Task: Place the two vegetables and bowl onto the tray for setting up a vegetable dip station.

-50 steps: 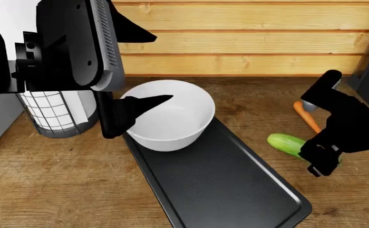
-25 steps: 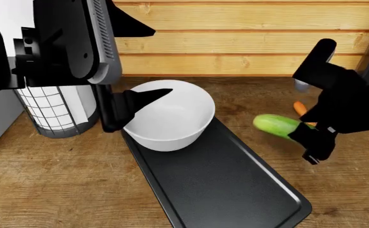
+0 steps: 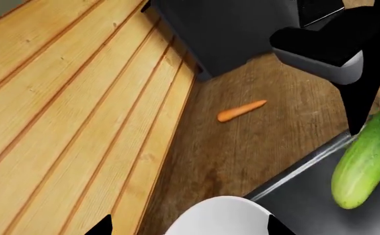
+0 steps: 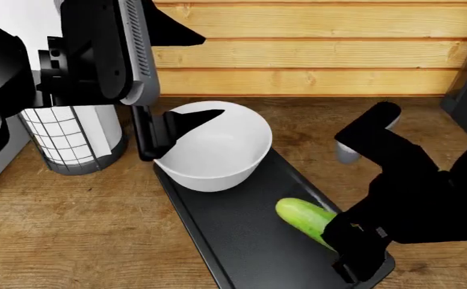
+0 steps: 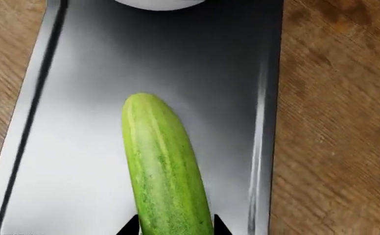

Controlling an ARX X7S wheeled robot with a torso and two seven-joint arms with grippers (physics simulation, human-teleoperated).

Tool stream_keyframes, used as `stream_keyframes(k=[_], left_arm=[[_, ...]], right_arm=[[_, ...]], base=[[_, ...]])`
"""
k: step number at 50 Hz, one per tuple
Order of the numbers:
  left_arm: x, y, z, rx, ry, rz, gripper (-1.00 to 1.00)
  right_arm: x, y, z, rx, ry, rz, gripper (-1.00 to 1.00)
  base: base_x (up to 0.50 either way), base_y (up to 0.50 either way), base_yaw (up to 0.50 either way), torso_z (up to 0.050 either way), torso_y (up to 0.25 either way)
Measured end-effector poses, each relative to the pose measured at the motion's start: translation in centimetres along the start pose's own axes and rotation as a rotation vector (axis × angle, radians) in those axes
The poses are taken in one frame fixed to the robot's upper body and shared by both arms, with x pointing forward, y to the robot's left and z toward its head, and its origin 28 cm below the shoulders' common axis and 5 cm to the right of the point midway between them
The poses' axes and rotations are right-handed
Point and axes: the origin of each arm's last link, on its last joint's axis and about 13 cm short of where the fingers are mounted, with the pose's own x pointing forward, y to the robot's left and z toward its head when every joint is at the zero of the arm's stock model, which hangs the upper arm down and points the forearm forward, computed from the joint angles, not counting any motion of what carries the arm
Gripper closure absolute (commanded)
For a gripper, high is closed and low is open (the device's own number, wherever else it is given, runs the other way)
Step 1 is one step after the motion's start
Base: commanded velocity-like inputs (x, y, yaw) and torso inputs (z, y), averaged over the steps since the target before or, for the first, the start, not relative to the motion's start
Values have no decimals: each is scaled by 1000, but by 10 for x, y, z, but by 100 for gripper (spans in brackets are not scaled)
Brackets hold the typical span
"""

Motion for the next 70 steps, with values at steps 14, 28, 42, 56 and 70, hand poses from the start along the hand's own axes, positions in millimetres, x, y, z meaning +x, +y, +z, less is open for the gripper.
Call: stream_keyframes(k=[14,28,42,56,70], left_arm=[[2,4,-6,16,-17,-6,-100],[3,4,-9,22,-28,-5,-100],[4,4,-12,18,-39,-3,-100],[5,4,-15,13,-47,-3,-100],[5,3,-17,7,-50,-1,-100]], right_arm=[[-1,29,13,176,6,-1,100],[4,46,29,173,4,15,100],[9,59,34,141,-3,43,100],[13,66,36,119,-4,68,100],[15,71,39,99,-15,85,100]], base=[[0,0,0,0,0],[0,0,0,1,0],[0,0,0,0,0],[0,0,0,0,1],[0,0,0,0,0]])
